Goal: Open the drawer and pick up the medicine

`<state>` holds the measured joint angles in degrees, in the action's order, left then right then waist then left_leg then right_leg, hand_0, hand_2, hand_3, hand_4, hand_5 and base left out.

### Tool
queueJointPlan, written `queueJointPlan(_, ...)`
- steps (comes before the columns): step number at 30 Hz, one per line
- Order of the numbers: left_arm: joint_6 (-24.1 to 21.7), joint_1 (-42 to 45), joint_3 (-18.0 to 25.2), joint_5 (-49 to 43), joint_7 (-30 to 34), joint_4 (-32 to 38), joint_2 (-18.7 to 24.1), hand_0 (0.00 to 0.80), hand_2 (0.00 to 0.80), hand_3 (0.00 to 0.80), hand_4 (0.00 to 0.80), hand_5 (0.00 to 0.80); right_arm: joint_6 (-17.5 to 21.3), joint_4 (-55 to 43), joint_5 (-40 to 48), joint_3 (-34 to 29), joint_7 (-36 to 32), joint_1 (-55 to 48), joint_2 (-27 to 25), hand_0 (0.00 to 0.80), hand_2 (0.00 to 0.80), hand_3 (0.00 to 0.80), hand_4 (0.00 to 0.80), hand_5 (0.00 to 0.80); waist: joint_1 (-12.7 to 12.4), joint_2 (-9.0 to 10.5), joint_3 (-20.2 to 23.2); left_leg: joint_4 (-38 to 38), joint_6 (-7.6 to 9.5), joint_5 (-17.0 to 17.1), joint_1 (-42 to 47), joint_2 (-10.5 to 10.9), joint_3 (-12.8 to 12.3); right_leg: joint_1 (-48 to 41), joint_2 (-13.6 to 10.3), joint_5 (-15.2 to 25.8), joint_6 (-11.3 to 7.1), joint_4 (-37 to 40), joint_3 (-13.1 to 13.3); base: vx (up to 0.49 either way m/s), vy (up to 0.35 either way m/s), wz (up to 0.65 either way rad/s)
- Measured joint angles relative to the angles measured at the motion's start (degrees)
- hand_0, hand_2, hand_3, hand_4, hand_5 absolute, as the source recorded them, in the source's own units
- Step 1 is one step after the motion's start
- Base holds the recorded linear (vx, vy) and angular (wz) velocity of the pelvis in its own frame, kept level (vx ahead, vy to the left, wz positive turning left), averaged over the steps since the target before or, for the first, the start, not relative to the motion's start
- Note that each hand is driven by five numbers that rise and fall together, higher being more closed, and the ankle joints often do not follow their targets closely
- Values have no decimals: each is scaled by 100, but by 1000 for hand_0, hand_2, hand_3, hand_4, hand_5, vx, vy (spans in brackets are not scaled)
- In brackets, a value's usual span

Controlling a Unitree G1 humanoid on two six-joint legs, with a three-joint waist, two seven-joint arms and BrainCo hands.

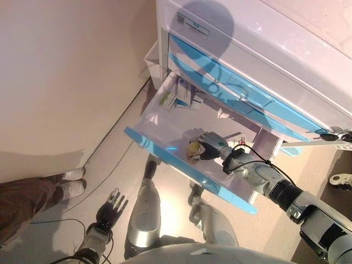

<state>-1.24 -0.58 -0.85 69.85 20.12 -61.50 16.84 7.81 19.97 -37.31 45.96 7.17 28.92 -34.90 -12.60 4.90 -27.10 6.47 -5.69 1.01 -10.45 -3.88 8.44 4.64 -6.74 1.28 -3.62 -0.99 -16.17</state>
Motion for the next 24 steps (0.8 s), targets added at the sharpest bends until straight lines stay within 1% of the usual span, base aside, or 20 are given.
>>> queueJointPlan(8, -1, -9, 1, 0, -7, 3, 0, 0, 0, 0, 0, 0, -2, -12, -18, -2, 7, 13, -9, 800, 800, 800, 800, 800, 3, 0, 0, -1, 1, 1, 4, -1, -1, -5, 2, 1, 1, 0, 0, 0, 0, 0)
queueJointPlan(11, -2, -9, 4, -1, -12, 6, 0, 0, 0, 0, 0, 0, -6, -160, -105, -13, 14, 30, -84, 800, 800, 800, 800, 800, 5, 0, 0, -3, 1, 1, 10, -2, -3, -9, 2, 1, 1, 0, 4, 0, 0, 0)
queueJointPlan(14, -5, -9, 9, -2, -31, 20, -4, 0, 0, 0, 0, 0, -8, -822, -107, -58, 6, 30, -386, 800, 800, 800, 800, 800, 10, 1, 1, -15, 1, 2, 31, -4, -10, -17, 3, 2, 2, 0, 17, 7, -3, -1)
queueJointPlan(16, -10, -8, 11, -3, -65, 62, -20, 0, 0, 0, 0, 0, -6, -1387, -105, -237, -29, 27, -570, 800, 800, 800, 800, 800, 20, 5, 1, -65, 2, 11, 125, -11, -44, -61, 5, 2, 2, 2, 69, 33, 0, -8)
queueJointPlan(18, -14, 17, 13, -3, -89, 148, -54, 0, 0, 0, 0, 0, -8, -2043, -92, -545, -168, 27, -719, 800, 800, 800, 800, 800, 34, 15, 3, -125, 4, 13, 259, -15, -105, -134, 5, 2, 2, 6, 137, 40, 7, -13)
queueJointPlan(21, -18, 17, 29, -4, -121, 251, -79, 0, 0, 0, 0, 0, 72, -2962, -19, -1092, -430, 16, -909, 800, 800, 800, 800, 800, 118, 63, 17, -192, 10, 21, 403, -23, -154, -215, 5, 1, 1, 7, 187, 46, 21, -9)
queueJointPlan(24, -21, 31, 65, -8, -202, 316, -98, 0, 0, 0, 0, 0, 237, -3512, 279, -1487, -754, -45, -996, 800, 800, 800, 800, 800, 215, 169, 85, -215, 12, 21, 456, -26, -227, -210, 3, 5, -4, 3, 291, 38, 29, -13)
